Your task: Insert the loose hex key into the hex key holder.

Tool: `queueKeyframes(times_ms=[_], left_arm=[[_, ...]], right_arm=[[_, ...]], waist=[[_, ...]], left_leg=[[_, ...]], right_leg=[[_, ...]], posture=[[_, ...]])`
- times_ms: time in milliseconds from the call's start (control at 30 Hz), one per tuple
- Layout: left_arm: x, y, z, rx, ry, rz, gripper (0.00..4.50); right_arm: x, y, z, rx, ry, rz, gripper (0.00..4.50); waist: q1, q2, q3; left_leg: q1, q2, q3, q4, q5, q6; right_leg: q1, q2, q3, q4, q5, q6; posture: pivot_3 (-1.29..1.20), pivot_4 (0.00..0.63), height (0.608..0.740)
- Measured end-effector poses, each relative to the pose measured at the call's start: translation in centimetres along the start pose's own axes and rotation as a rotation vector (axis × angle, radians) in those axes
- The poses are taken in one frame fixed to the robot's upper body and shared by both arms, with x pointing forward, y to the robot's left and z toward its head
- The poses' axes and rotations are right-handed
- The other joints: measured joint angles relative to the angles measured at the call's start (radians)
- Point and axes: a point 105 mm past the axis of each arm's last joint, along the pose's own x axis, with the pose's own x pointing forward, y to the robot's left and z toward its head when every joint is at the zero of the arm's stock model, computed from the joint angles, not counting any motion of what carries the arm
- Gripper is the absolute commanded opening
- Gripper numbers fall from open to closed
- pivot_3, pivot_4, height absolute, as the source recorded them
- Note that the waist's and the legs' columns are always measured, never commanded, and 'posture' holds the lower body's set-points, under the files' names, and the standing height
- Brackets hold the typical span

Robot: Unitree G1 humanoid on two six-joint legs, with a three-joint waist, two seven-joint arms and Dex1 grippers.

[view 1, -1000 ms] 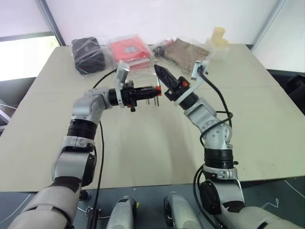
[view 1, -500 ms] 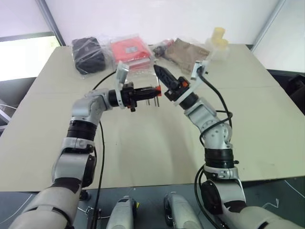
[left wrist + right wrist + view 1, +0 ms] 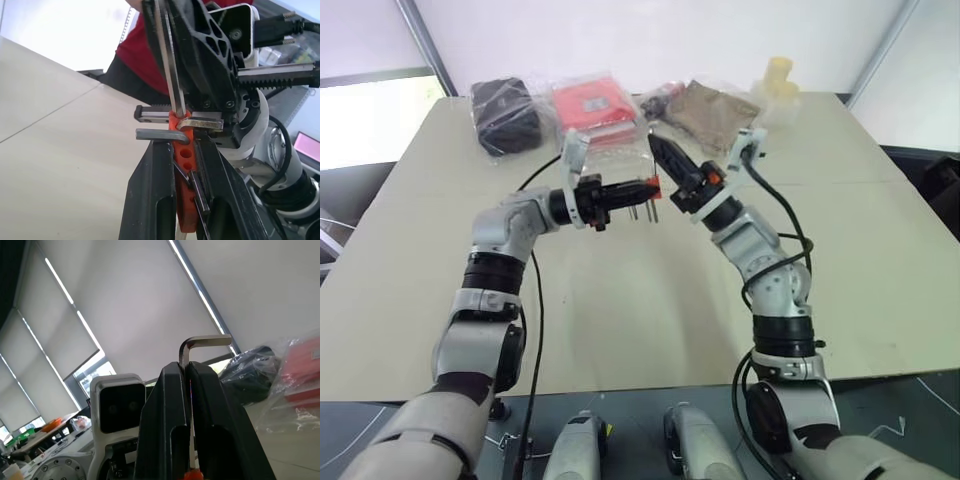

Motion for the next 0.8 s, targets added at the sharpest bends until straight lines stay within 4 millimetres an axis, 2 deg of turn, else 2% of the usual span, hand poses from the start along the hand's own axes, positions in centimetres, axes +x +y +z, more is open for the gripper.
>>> queueKeyframes(times_ms=[367,500,800], left_arm=[[-0.2,-0.1,-0.3,0.012,0.038,-0.011,0.0],[-0.2,-0.2,-0.4,0.054,0.062,-0.021,0.0],[-0.6,-0.1,-0.3,0.151,0.106,-0.014,0.0]], right_arm=[[-1.2,0.6,0.3,-0.077,0.05,0.071,0.02],[-1.4,0.6,-0.5,-0.069,0.103,0.08,0.02],[-1.7,0.4,-1.0,-0.06,0.146,0.092,0.02]], waist=[[0.0,0.0,0.0],[0.0,0.0,0.0],[0.001,0.0,0.0]], left_leg=[[0.0,0.0,0.0,0.0,0.0,0.0],[0.0,0.0,0.0,0.0,0.0,0.0],[0.0,0.0,0.0,0.001,0.0,0.0]], right_leg=[[0.0,0.0,0.0,0.0,0.0,0.0],[0.0,0.0,0.0,0.0,0.0,0.0],[0.0,0.0,0.0,0.0,0.0,0.0]], posture=[[0.0,0.15,0.74],[0.0,0.15,0.74],[0.0,0.15,0.74]])
